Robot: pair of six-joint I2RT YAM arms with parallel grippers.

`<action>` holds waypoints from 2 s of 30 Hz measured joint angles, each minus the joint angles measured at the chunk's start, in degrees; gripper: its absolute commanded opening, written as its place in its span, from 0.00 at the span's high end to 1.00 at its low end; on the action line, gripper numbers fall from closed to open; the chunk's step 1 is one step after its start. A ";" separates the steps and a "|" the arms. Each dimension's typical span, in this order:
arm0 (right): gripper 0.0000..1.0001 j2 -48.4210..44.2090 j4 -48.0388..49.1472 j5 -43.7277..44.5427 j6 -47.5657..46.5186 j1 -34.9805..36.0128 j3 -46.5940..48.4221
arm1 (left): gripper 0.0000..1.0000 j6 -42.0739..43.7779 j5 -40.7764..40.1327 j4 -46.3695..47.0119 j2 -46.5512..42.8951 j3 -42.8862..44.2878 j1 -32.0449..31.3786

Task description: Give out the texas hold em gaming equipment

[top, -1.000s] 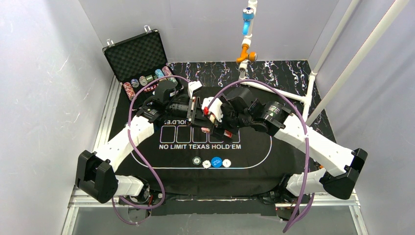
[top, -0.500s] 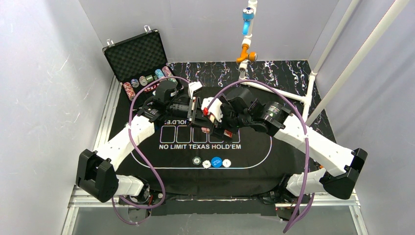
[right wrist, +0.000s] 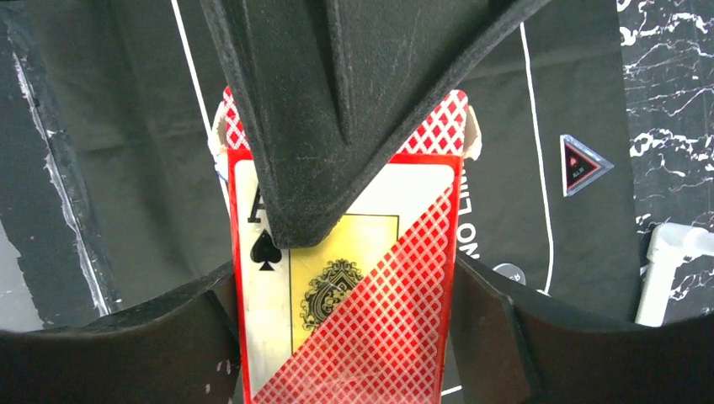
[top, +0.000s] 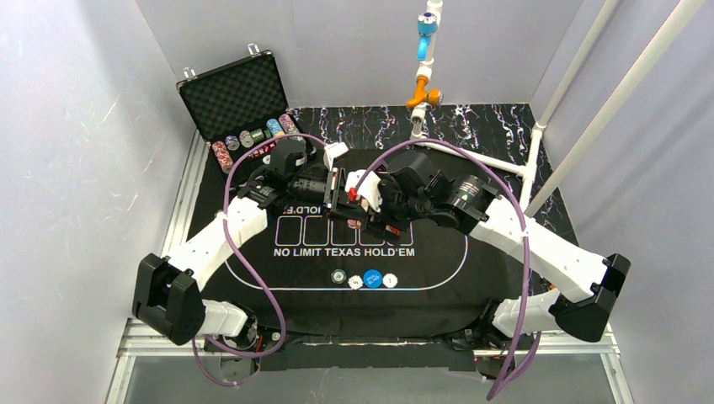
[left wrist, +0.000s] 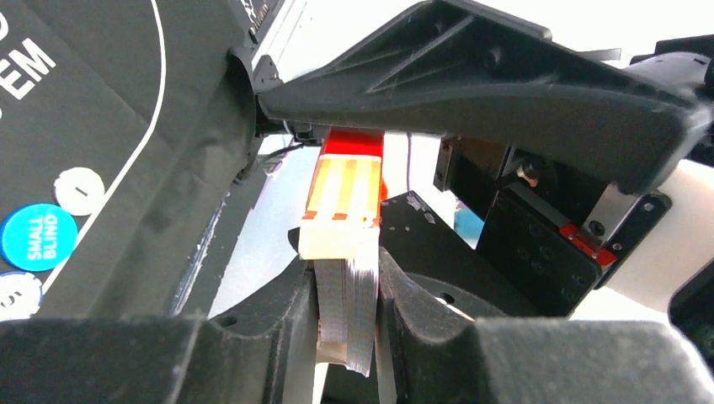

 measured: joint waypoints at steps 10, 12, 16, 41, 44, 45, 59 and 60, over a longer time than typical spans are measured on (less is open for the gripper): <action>0.72 0.09 -0.31 -0.98 0.33 0.13 -0.42 | 0.66 1.01 -0.90 -1.07 0.00 0.33 0.07; 0.77 0.09 -0.37 -1.01 0.17 0.13 -0.46 | 0.63 1.60 -0.90 -1.84 0.00 0.33 0.22; 0.82 -0.02 -0.92 -1.03 -0.28 -0.35 -0.55 | 0.63 3.45 -1.77 -4.72 -0.02 0.55 0.83; 0.99 -2.38 -6.21 -5.09 -2.73 -2.97 -1.62 | 0.51 9.53 -4.11 -9.97 -2.80 1.68 4.11; 0.99 -2.91 -6.12 -5.88 -2.73 -3.15 -1.62 | 0.46 8.70 -3.87 -8.07 -3.08 1.68 4.13; 0.99 -2.97 -6.05 -6.08 -2.71 -3.26 -1.62 | 0.46 8.52 -3.93 -7.72 -2.99 1.68 3.91; 0.99 -3.98 -6.01 -8.96 -1.49 -8.68 -2.05 | 0.48 8.96 -4.09 -6.49 1.73 3.45 0.66; 0.99 -4.28 -5.88 -9.18 -1.36 -9.20 -2.23 | 0.48 9.09 -4.09 -6.51 2.01 3.89 0.39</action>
